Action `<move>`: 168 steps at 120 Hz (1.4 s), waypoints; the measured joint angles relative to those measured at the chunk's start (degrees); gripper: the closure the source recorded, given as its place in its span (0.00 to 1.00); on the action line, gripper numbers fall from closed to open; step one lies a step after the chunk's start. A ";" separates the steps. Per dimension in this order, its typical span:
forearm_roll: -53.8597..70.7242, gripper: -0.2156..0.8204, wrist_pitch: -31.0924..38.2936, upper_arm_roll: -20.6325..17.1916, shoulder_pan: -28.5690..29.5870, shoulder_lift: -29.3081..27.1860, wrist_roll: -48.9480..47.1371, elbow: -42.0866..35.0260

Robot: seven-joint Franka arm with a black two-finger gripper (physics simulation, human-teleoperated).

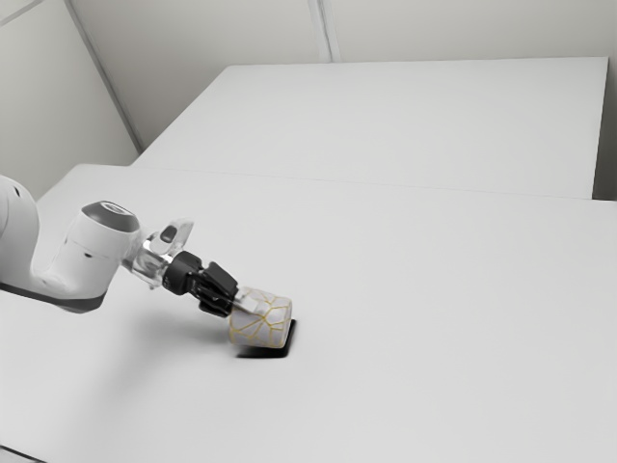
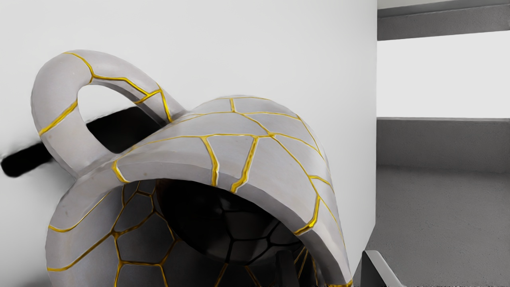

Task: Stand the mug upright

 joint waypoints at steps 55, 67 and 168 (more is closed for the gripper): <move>5.37 0.95 -0.50 -0.17 -1.40 -3.52 1.53 1.52; 15.24 0.95 0.37 -0.33 -2.90 -6.23 -0.60 3.58; 65.39 0.96 28.20 -0.80 -16.88 -8.19 -27.20 4.38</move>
